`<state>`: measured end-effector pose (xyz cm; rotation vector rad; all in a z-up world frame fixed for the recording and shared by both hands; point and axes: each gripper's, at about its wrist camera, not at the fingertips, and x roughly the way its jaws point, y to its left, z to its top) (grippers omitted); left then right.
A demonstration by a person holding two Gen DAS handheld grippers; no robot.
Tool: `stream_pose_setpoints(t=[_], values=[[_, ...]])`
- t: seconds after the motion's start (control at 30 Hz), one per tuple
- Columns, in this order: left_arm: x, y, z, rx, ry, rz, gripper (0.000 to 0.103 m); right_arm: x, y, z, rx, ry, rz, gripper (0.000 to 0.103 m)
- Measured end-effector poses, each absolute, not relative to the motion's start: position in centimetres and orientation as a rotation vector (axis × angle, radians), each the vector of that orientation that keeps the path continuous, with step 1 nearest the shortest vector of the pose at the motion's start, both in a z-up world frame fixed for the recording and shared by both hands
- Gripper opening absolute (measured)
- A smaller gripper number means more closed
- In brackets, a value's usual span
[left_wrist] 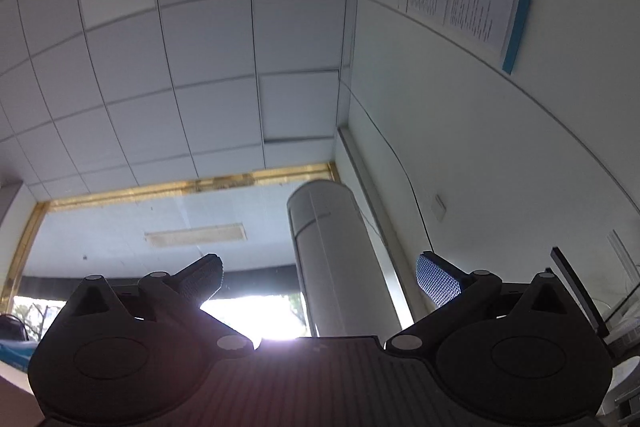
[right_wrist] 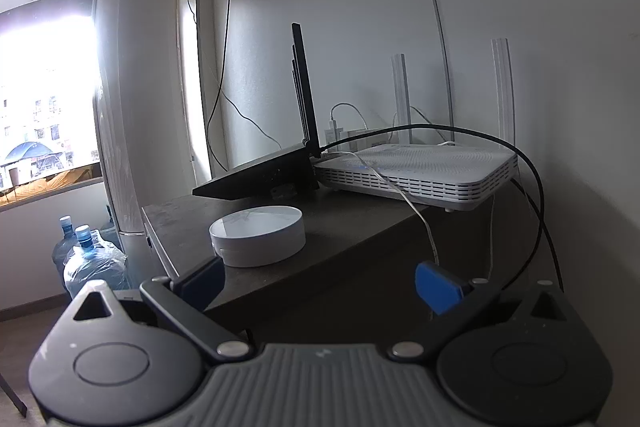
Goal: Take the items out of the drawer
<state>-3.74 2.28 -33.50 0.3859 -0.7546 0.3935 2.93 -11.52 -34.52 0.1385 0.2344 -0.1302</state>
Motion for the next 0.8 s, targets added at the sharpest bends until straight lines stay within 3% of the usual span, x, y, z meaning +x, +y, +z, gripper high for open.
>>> stream_pose_setpoints(t=[0.2,0.4,0.6,0.8], values=[[-4.0,0.5,-32.9,0.409,-0.769,0.333,0.103,2.9,-11.6,-34.5,0.139,0.238,-0.135,0.103],[-0.1,0.5,-29.9,0.291,-0.326,0.182,0.103,3.0,-12.0,-34.7,0.153,0.247,-0.149,0.103],[6.0,2.4,-30.6,0.045,0.171,0.071,0.103,3.2,-12.4,-34.4,0.139,0.255,-0.178,0.103],[8.0,2.7,-31.3,-0.03,0.329,0.165,0.103,3.4,-12.8,-34.0,0.125,0.265,-0.199,0.103]])
